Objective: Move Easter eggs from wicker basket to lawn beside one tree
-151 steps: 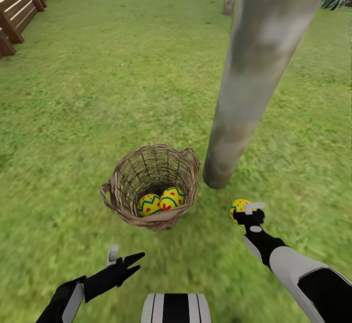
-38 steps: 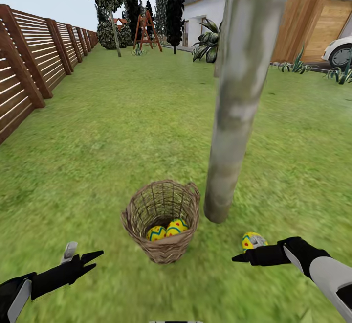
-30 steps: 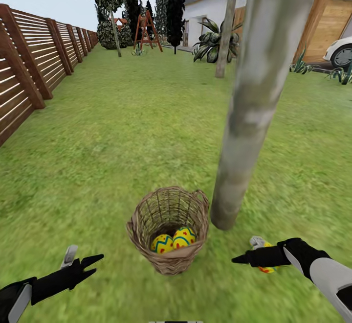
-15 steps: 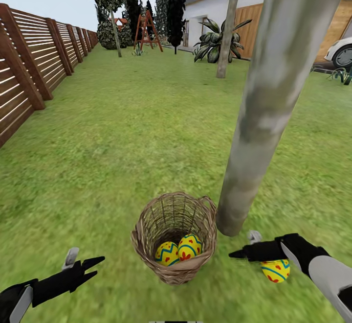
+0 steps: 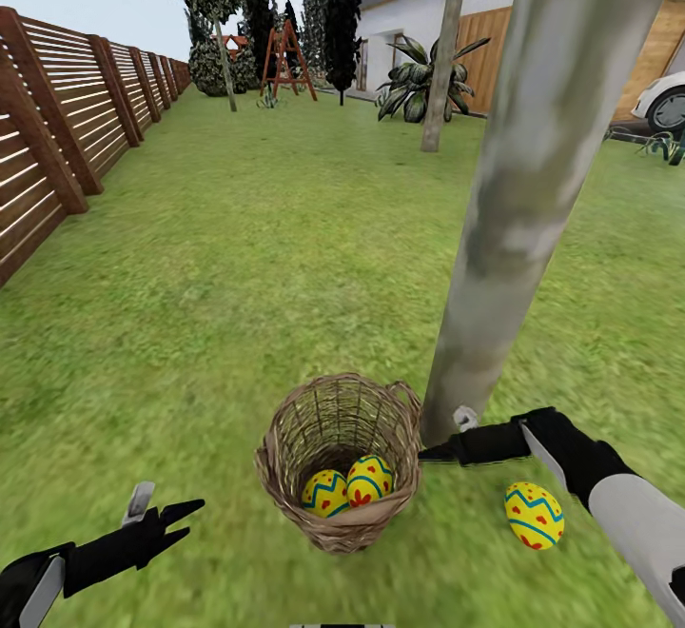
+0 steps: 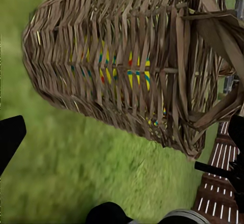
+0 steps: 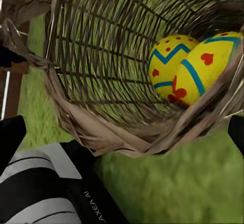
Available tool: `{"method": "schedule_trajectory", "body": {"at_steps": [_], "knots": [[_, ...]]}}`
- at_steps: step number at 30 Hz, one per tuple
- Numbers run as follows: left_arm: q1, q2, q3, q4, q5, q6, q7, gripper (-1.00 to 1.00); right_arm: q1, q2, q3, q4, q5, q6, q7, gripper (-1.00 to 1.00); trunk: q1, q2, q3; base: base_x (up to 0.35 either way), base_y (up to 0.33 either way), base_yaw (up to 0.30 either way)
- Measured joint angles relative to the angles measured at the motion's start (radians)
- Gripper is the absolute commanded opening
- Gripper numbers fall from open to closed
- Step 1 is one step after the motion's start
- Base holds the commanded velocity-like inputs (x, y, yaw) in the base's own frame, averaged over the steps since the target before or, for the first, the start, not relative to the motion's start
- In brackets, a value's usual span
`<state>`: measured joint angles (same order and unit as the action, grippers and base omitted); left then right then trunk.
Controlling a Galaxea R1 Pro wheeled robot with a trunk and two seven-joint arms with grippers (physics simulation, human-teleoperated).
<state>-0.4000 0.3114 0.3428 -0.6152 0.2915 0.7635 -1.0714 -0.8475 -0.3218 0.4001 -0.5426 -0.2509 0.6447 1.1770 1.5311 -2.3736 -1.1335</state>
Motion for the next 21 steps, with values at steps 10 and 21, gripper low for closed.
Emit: {"method": "schedule_trajectory", "body": {"at_steps": [10, 21], "knots": [[-0.001, -0.001, 0.000, 0.002, 0.000, 0.000, 0.002, 1.00, 0.000, 0.015, 0.006, -0.083, -0.097, 0.041, -0.048, 1.00, 0.000, 0.000, 0.000, 0.000, 0.000, 0.000], [0.000, -0.002, 0.000, 0.002, -0.002, 0.000, 0.002, 1.00, 0.001, 0.196, 0.037, -0.122, -0.094, 0.064, -0.615, 1.00, 0.000, 0.000, 0.000, 0.000, 0.000, 0.000]]}}
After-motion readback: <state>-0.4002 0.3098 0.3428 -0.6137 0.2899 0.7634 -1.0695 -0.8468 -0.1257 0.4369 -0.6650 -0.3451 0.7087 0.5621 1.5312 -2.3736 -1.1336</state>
